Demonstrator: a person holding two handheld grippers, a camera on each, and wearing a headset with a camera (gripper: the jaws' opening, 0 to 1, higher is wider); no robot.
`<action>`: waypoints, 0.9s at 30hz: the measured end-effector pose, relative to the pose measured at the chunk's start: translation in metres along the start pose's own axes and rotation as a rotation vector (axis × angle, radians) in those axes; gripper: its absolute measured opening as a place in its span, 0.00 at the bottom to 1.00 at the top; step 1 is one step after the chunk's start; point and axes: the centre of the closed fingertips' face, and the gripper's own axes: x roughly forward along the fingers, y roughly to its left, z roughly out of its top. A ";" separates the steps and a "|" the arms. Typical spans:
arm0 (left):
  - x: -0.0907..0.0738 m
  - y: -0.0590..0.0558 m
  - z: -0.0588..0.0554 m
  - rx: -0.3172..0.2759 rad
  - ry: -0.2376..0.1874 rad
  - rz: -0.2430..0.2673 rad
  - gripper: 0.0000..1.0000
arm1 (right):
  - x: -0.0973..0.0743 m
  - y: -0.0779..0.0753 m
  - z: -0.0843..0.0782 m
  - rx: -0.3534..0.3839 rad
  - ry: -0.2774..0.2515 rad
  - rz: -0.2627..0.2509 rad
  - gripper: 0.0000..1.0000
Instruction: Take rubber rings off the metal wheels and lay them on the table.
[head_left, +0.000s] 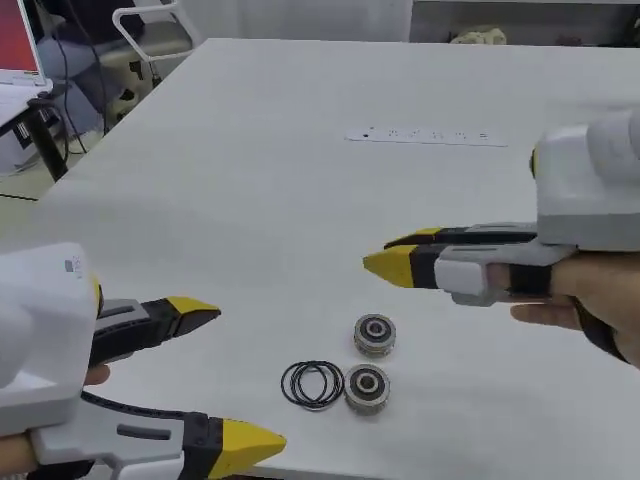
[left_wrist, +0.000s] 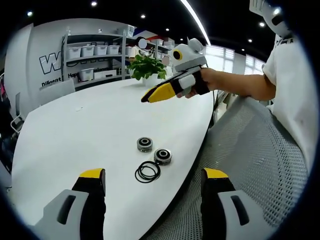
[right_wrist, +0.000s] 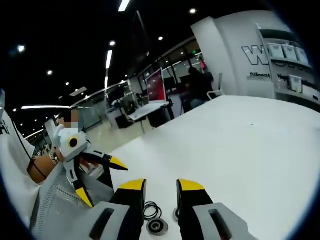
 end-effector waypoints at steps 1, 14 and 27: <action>0.000 0.000 0.000 0.001 -0.001 -0.001 0.77 | -0.003 0.001 0.003 -0.004 -0.013 0.001 0.26; -0.001 -0.004 0.001 0.009 -0.010 -0.017 0.78 | -0.068 0.006 0.005 -0.100 -0.080 -0.036 0.58; 0.000 -0.006 0.001 0.007 -0.010 -0.030 0.83 | -0.091 0.006 -0.047 -0.073 -0.037 -0.093 0.88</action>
